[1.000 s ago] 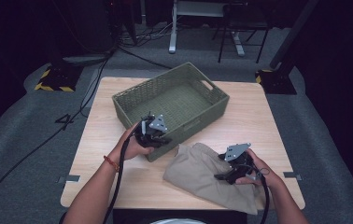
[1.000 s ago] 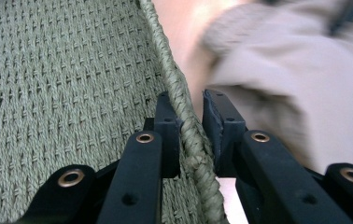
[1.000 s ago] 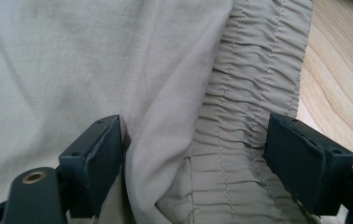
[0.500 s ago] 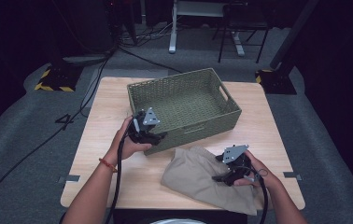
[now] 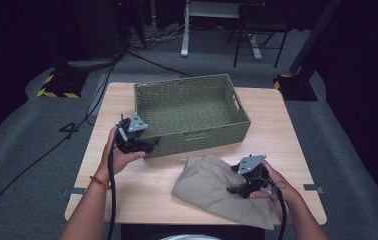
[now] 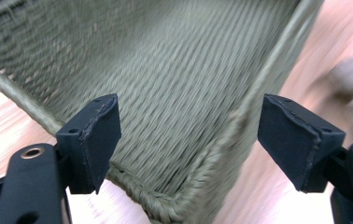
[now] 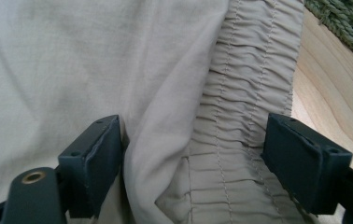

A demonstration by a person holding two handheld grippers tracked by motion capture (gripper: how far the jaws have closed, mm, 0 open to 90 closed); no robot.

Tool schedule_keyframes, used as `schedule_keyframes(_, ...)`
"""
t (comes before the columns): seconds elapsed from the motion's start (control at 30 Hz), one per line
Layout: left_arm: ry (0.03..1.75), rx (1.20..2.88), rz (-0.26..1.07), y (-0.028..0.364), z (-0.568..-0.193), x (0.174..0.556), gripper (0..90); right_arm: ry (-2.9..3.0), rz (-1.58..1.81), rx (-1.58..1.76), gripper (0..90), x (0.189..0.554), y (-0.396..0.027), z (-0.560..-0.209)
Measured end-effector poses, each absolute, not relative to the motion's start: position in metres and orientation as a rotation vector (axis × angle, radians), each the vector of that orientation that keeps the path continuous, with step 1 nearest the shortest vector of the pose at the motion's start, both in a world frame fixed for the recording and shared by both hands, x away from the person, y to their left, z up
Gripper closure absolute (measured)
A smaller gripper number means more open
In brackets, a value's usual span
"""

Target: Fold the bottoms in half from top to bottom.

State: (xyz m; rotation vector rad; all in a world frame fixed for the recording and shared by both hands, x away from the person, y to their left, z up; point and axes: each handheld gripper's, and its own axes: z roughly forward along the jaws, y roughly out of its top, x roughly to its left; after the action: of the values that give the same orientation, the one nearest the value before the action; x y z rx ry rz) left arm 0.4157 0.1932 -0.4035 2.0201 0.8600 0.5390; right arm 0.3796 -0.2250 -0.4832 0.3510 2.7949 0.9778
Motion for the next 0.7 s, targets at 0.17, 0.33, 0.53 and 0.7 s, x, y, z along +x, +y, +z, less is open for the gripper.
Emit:
schedule_keyframes(0.17, 1.001, 1.915, 0.589, 0.213, -0.394, 0.423, 20.0, 2.792, 0.975, 0.351, 20.0, 0.379, -0.225, -0.483)
schedule_keyframes(0.33, 1.143, 1.874, 0.468, 0.219, -0.406, 0.458, 20.1, 2.788, 0.972, 0.356, 19.9, 0.379, -0.224, -0.483)
schedule_keyframes(0.53, 1.191, 1.906, 0.403, 0.216, -0.418, 0.478, 23.4, 2.787, 0.970, 0.354, 19.9, 0.378, -0.224, -0.483)
schedule_keyframes(0.7, 1.180, 2.014, 0.449, 0.213, -0.426, 0.492, 39.2, 2.790, 0.970, 0.351, 19.8, 0.379, -0.224, -0.483)
